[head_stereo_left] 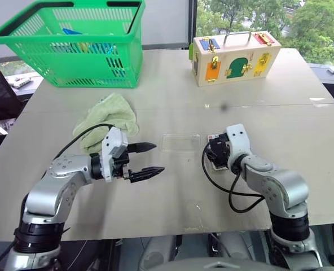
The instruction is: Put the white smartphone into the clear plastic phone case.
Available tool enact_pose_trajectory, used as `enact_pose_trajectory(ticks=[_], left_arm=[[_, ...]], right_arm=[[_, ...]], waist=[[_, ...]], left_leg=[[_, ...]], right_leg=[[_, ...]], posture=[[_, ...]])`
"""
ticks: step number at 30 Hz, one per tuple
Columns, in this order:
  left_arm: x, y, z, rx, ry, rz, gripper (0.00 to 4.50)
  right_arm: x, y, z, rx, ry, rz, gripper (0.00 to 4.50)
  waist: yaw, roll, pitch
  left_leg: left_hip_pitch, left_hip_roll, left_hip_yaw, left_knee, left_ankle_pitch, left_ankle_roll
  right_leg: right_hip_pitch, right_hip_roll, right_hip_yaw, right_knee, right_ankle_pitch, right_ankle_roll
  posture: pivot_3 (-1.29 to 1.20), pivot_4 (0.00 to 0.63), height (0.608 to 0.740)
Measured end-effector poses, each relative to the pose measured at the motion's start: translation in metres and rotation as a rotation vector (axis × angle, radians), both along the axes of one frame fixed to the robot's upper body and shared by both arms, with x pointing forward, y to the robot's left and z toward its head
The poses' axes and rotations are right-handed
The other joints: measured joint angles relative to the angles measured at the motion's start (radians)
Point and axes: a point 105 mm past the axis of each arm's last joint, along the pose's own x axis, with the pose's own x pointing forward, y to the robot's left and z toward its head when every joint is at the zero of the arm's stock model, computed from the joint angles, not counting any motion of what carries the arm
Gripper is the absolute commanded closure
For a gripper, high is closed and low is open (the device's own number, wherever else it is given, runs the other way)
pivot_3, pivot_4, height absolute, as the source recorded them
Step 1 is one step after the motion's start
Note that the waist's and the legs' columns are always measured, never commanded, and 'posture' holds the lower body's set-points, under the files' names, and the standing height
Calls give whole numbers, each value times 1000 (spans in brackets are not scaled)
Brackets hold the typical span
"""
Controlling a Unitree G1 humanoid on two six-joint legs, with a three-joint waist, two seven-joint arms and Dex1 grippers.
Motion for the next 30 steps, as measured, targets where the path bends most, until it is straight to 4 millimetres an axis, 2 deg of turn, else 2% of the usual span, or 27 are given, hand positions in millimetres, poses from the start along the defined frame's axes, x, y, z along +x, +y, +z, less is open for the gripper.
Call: enact_pose_trajectory(ticks=[5, 7, 10, 15, 19, 22, 23, 24, 25, 30], left_arm=[[-1, 0, 0, -1, -5, -2, 115], [-1, 0, 0, -2, -10, -2, 0], [1, 1, 0, 0, -19, 5, 0], [15, 0, -3, 40, -22, 21, 0], [30, -8, -7, 102, -18, -10, 0], [45, -18, -12, 178, -18, -56, 0], [51, -18, -17, 205, -10, -58, 393], [52, -20, -19, 207, -3, -66, 491], [62, -33, -23, 227, -1, -114, 705], [86, -52, -35, 340, -27, -199, 3017]], right_arm=[[-1, 3, -4, -13, 37, -23, 0], [-2, 3, -6, -19, 44, -24, 532], [-8, -2, -13, -20, 63, -26, 1562], [-17, -15, -16, -74, 42, 36, 1566], [-27, -34, -12, -125, -11, 125, 1566], [-38, -55, -8, -132, -29, 200, 1566], [-42, -66, -7, -142, -24, 219, 1566], [-44, -69, -6, -134, -25, 218, 1566], [-54, -78, -4, -114, -14, 251, 1566], [-73, -89, 30, -97, -107, 355, 1567]], waist=[[-2, 0, -5], [-1, -1, -7], [2, -1, -19], [8, 0, -23], [14, 2, -22], [18, 6, -19], [8, 5, -17], [-2, 4, -16], [6, 7, -11], [3, 6, -7]], left_leg=[[0, 0, 0, 0, 0, 0], [0, 0, 0, 0, 0, 0], [1, 0, -1, -3, 0, 0], [0, -1, -2, -4, 0, 0], [0, -2, -3, -3, 0, 0], [-1, -3, -4, -4, 1, 3], [-2, -2, -4, -4, 2, 4], [-2, -2, -3, -5, 2, 4], [-4, -2, -3, -4, 2, 4], [-4, -1, -3, -3, 2, 4]], right_leg=[[0, 0, -1, 0, 0, 0], [0, 0, -2, 0, 0, 0], [1, 0, -2, -3, 0, 0], [3, 4, -3, -7, 0, 0], [5, 3, -4, -9, -2, 4], [4, -1, -5, -9, -2, 6], [3, -1, -6, -9, -1, 9], [2, -1, -4, -8, 0, 8], [2, -1, -5, -8, 0, 9], [2, -1, -6, -8, 0, 9]], posture=[[0, 150, 740], [0, 150, 740], [0, 150, 740], [0, 150, 740], [0, 150, 740], [0, 150, 740], [0, 150, 740], [0, 150, 740], [0, 150, 740], [0, 150, 740]])
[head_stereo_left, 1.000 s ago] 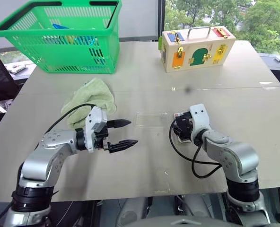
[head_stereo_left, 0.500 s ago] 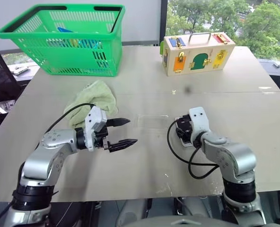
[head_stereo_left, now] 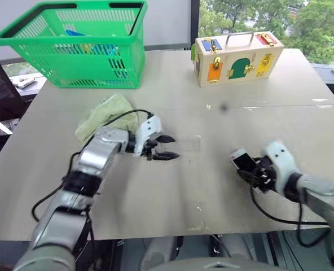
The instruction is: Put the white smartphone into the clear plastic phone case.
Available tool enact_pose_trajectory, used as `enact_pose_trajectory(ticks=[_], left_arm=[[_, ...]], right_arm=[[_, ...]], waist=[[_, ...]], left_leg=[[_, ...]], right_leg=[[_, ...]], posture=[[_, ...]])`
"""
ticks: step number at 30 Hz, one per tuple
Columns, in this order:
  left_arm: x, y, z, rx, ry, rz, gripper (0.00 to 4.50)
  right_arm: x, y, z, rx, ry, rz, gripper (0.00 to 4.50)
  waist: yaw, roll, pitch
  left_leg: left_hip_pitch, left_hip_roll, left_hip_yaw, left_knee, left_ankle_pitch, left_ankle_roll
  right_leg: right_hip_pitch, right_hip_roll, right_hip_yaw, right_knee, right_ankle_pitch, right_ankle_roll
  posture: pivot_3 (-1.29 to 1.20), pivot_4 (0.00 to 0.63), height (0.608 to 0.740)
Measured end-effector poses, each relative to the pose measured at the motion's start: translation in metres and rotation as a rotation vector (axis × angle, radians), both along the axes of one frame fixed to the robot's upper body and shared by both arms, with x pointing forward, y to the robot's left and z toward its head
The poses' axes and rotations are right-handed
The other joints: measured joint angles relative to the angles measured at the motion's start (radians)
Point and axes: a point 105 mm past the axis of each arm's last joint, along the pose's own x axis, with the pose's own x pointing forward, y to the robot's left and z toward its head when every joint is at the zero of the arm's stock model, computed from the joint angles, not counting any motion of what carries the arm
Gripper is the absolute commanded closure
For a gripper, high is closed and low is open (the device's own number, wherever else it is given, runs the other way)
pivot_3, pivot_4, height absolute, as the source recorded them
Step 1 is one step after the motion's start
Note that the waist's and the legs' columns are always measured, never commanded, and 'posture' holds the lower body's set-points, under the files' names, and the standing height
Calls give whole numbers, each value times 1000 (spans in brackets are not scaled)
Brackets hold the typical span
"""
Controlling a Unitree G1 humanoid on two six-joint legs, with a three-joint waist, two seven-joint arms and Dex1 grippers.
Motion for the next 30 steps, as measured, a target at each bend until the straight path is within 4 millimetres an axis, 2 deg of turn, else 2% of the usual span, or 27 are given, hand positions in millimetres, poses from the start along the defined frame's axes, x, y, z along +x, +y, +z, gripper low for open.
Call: enact_pose_trajectory(ticks=[3, 4, 7, 12, 20, 27, 30], left_arm=[[3, -6, -8, 20, -10, -48, 4427], [4, -9, -8, 29, -19, -76, 4499], [4, -11, -11, 25, -21, -116, 4500], [3, -14, -9, 13, -2, -126, 4500], [-25, -56, 2, -23, 99, -218, 4500], [-35, -79, -4, -23, 142, -182, 4500], [-38, -82, -5, -10, 153, -171, 3548]], right_arm=[[-5, 0, 3, 19, 1, 12, 1567], [-7, 1, 5, 25, -6, 19, 1567], [-11, 7, 16, 45, -48, 43, 1567], [-14, 9, 24, 63, -75, 47, 1568], [-20, 4, 38, 59, -98, 125, 1569], [-14, 0, 45, 8, -98, 221, 1569], [-6, 3, 48, -18, -105, 286, 1569]], waist=[[-5, -2, 1], [-2, -2, 1], [2, -2, 1], [3, -2, 1], [-2, -4, 4], [1, -4, 4], [-2, -4, 4]], left_leg=[[0, 0, 0, 0, 0, 0], [0, 0, 0, 0, 0, 0], [0, 0, -2, 1, 0, 0], [-1, 0, -2, 1, 0, 0], [-6, -1, -3, 3, 0, 0], [-5, 0, -3, 4, 0, 1], [-5, 0, -2, 4, 0, 1]], right_leg=[[0, -1, 1, 0, 0, -1], [0, -1, 1, 0, 1, -1], [0, -1, 1, 0, 0, 0], [0, -1, 1, 0, 0, 0], [-2, -1, 0, 0, 2, -3], [-1, -1, 0, 0, 0, 0], [-2, -1, 0, 0, 1, -1]], posture=[[0, 150, 740], [0, 150, 740], [0, 150, 740], [0, 150, 740], [0, 150, 740], [0, 150, 740], [0, 150, 740]])
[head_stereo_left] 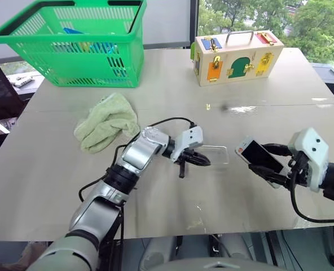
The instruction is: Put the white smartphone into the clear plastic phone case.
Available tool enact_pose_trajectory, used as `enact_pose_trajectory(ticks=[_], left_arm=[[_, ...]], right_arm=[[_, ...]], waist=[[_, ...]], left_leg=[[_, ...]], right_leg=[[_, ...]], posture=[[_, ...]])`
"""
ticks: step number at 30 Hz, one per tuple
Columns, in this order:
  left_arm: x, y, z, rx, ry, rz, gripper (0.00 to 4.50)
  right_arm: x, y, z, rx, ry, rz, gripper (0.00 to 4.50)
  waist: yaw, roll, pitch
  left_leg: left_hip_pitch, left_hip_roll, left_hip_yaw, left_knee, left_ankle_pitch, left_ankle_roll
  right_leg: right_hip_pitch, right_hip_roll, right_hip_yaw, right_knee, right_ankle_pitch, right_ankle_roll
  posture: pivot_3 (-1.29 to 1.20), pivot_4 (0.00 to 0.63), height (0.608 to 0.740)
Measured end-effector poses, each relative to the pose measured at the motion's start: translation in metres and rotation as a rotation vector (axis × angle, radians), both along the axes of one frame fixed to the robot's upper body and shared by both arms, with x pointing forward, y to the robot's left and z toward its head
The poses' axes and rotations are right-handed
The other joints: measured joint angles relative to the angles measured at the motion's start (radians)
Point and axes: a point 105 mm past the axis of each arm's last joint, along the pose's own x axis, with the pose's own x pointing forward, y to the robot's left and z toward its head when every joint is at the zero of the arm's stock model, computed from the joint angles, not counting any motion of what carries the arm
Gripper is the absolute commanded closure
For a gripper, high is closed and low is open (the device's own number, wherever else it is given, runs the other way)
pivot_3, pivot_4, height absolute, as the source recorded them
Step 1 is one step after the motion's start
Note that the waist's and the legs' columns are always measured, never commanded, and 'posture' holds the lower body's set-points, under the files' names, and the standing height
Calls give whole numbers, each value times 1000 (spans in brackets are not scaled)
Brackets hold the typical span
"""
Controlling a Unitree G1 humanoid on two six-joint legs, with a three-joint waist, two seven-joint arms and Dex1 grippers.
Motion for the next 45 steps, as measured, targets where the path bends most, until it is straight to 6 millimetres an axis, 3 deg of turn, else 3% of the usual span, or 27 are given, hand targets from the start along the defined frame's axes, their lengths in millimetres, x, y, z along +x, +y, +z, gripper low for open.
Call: enact_pose_trajectory(ticks=[1, 2, 5, 8, 12, 20, 25, 34, 45], left_arm=[[0, 0, 0, 0, 3, 1, 3327], [-1, 0, 1, -1, 2, 1, 2667], [-1, 3, 11, -67, -8, 23, 1373], [-1, 19, 30, -190, -24, 79, 49], [-5, 59, 42, -275, -37, 187, 0], [-25, 113, 21, -268, -53, 344, 0], [-38, 128, 14, -300, -64, 355, 0], [-44, 132, 7, -316, -87, 373, 0], [-46, 150, -20, -325, -73, 409, 0]], right_arm=[[4, 1, 1, -10, -4, 21, 1570], [9, 3, 2, -20, -10, 43, 1570], [21, 11, 4, -46, -20, 115, 1570], [34, 27, 5, -68, -28, 206, 1570], [47, 52, -4, -124, -16, 331, 1570], [65, 84, -33, -277, 17, 520, 1570], [77, 88, -49, -362, 45, 581, 1570], [94, 94, -53, -423, 48, 610, 1570], [93, 97, -55, -468, 56, 635, 1570]], waist=[[-1, 0, 0], [0, 0, 0], [0, 0, 1], [-5, 1, 2], [-19, 2, 3], [-23, 3, 4], [-13, 4, 4], [-21, 4, 5], [-22, 5, 4]], left_leg=[[0, 0, 0, 0, 0, 0], [0, 0, 0, 0, 0, 0], [0, 0, 0, 0, 0, 0], [0, 1, 0, 0, 0, 0], [0, 1, 0, -1, 0, -1], [1, 0, 0, -1, 0, -1], [1, 0, 0, -1, 0, -1], [1, 0, 0, -1, 2, -5], [3, 0, 0, -2, -1, -4]], right_leg=[[0, 0, 0, 0, 1, -2], [0, 0, 0, 0, 2, -3], [0, 0, 0, 0, 2, -3], [-1, 0, 0, 0, 2, -3], [-1, 0, 0, 0, 2, -4], [-1, -1, 2, 0, 2, -4], [-2, -1, 1, 0, 2, -4], [-2, 0, 2, 0, 2, -4], [-2, 0, 2, 1, 2, -4]], posture=[[0, 150, 740], [0, 150, 740], [0, 150, 740], [0, 150, 740], [0, 150, 740], [0, 150, 740], [0, 150, 740], [0, 150, 740], [0, 150, 740]])
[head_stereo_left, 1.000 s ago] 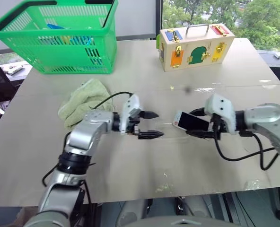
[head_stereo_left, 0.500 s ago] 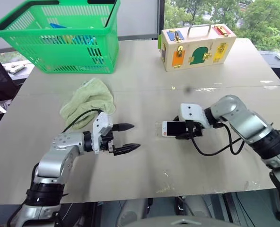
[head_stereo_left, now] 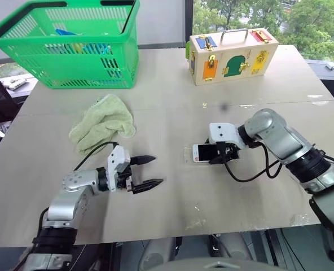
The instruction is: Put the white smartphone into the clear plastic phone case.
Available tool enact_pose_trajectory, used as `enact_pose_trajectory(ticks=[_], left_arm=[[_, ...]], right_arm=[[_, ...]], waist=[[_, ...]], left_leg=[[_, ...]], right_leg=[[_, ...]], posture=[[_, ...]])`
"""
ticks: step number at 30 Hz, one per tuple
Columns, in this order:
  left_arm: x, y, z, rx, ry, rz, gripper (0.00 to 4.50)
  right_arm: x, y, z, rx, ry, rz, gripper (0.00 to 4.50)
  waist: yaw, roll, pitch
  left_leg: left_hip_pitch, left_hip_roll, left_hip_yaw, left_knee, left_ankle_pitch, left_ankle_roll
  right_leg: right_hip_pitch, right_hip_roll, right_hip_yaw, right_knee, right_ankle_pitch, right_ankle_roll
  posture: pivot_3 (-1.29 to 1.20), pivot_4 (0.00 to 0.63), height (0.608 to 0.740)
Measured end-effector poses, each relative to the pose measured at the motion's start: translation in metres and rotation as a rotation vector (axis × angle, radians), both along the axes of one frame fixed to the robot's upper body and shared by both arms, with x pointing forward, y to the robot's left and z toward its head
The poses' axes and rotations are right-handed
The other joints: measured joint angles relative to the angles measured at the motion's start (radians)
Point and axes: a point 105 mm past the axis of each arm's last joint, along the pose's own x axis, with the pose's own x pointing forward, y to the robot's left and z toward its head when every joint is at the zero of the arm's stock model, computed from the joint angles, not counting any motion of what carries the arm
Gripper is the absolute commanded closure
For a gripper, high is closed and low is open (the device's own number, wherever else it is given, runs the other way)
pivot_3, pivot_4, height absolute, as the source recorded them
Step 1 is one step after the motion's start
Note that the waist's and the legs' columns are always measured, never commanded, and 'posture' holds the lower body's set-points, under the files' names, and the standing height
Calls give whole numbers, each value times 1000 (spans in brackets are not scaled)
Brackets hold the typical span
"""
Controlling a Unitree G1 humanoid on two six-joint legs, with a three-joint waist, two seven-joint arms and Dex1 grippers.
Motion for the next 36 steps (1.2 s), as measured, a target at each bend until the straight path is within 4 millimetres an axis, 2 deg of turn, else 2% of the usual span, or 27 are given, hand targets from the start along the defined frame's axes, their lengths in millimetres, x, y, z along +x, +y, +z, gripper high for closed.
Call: enact_pose_trajectory(ticks=[13, 27, 31, 36], left_arm=[[2, 16, -11, -5, -66, -48, 0], [2, 18, -12, -18, -85, -65, 0], [0, 19, -4, 0, -40, -69, 0], [-1, 5, 28, -8, -61, -105, 0]], right_arm=[[-6, 4, 3, -20, 52, -73, 1573], [-16, 16, 23, -10, 48, -123, 1582], [-20, 17, 18, -29, 73, -135, 1582], [-23, 19, 6, -69, 82, -134, 1583]], waist=[[-4, 1, -1], [-5, 5, -3], [-6, 5, -2], [-2, 5, -1]], left_leg=[[3, 0, 1, -1, -1, -1], [5, 0, 1, -1, -1, -1], [4, 0, 1, -1, 0, -1], [3, 0, 1, -1, -1, -2]], right_leg=[[0, 0, 1, 3, 0, 0], [0, 0, 2, 6, 0, -1], [0, 0, 2, 6, 0, -1], [0, 0, 2, 4, 0, 0]], posture=[[0, 150, 740], [0, 150, 740], [0, 150, 740], [0, 150, 740]])
